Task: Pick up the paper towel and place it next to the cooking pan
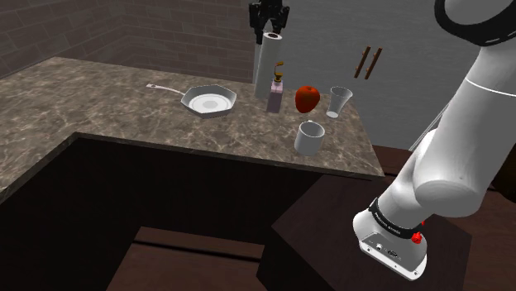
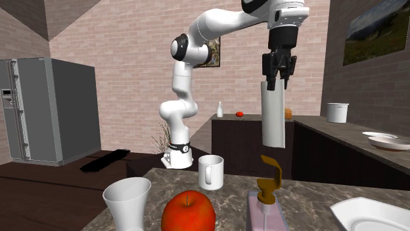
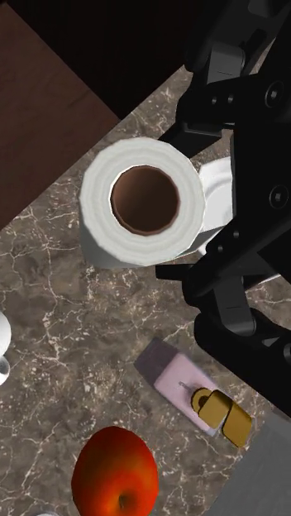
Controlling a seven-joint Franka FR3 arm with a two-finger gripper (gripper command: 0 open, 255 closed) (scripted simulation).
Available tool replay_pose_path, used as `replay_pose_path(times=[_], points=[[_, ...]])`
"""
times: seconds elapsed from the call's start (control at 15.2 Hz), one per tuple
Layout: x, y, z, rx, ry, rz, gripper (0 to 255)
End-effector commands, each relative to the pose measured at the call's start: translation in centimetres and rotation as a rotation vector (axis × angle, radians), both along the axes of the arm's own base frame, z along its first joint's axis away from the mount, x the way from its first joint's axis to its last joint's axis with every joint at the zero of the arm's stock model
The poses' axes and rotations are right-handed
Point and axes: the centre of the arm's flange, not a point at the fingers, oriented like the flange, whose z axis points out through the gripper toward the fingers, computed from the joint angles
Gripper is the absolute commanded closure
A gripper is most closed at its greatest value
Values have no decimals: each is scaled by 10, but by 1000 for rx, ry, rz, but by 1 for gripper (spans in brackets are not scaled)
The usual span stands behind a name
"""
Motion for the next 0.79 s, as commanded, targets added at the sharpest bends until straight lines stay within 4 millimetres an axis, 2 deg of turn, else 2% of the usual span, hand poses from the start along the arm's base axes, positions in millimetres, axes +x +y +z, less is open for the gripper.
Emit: replay_pose_path(times=[0.0,0.73], points=[[13,21,-6,0,-1,-1,255],[95,135,-43,0,-1,-1,255]])
